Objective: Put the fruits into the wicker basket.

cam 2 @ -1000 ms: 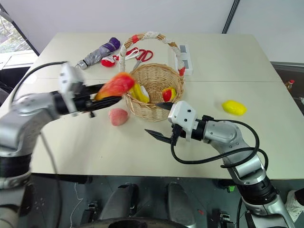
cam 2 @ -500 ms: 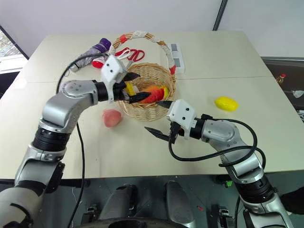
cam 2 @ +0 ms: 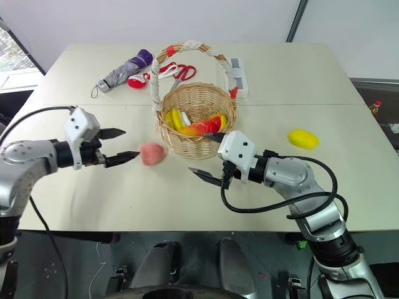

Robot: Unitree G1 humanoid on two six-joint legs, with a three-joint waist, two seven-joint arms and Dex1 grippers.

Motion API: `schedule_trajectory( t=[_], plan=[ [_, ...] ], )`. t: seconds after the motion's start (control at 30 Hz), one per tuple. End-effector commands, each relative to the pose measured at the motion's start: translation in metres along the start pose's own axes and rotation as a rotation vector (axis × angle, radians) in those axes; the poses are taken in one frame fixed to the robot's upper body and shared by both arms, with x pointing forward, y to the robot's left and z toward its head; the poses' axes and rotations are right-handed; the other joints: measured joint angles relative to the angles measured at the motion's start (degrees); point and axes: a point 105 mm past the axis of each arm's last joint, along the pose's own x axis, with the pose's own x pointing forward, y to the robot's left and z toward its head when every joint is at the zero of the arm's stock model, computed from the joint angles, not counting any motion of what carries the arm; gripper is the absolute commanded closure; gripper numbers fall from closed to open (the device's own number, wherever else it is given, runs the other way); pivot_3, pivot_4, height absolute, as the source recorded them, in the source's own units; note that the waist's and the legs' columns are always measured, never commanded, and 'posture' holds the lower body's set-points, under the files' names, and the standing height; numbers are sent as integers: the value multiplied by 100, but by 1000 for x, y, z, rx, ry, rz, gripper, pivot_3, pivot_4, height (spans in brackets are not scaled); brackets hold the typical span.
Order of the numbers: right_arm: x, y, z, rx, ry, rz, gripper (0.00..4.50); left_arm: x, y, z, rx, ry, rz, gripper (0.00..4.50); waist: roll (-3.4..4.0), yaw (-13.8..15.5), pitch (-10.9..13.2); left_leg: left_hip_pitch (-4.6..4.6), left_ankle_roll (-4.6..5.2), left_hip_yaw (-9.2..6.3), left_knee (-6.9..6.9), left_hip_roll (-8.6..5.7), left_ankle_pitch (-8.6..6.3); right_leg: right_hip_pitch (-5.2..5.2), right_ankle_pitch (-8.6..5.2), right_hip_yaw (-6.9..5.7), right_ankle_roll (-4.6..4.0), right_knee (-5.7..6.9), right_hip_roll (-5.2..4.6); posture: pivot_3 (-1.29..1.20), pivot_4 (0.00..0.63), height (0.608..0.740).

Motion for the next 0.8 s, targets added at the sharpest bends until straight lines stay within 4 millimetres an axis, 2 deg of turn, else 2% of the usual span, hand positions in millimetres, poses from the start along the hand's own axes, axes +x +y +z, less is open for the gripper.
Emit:
schedule_trajectory(
  t=[0.03,0.23,0.33,0.37,0.43,0.47,0.6,0.7,0.8],
  plan=[
    [3,1,11,-31,-43,10,0,18,-5,2,50,12,-11,166,-1,2,0,-1,0,1,0,0,0,-1,0,0,0,0,0,0,150,740],
    [3,3,11,-31,-45,3,0,42,1,-10,40,67,2,166,-3,-31,0,0,0,3,0,-1,0,-4,0,-2,1,3,6,0,150,740],
    [2,5,11,-28,-42,-6,0,45,4,-7,15,29,6,998,-4,-26,0,0,1,2,-1,2,0,-6,0,-3,0,5,11,0,150,740],
    [1,5,11,-28,-40,-9,0,43,3,-6,17,21,-5,1486,-4,-21,0,-1,1,1,-1,3,0,-6,0,-3,0,5,11,0,150,740],
    [0,5,11,-29,-37,-15,0,38,3,-4,17,8,-14,2172,-3,-18,1,-1,0,0,-1,3,0,-6,0,-3,0,4,8,0,150,740],
    [0,5,11,-31,-36,-17,0,35,3,-3,10,-4,-16,2240,-3,-20,1,-1,0,0,-1,4,0,-6,0,-3,0,4,8,0,150,740],
    [-3,2,11,-37,-31,-26,0,14,5,21,-9,-130,-16,2240,-3,-25,1,-1,0,-1,-1,8,0,-7,0,-3,0,4,8,0,150,740],
    [-5,-2,9,-41,-24,-32,0,4,-4,66,-5,-305,-55,2240,-3,-7,1,-2,0,-1,0,9,0,-6,0,-3,0,4,6,0,150,740],
    [-6,-7,6,-43,-14,-43,0,15,-17,106,38,-411,-69,2240,-12,51,1,-7,0,-11,7,1,0,2,0,-9,1,1,1,0,150,740]
  ],
)
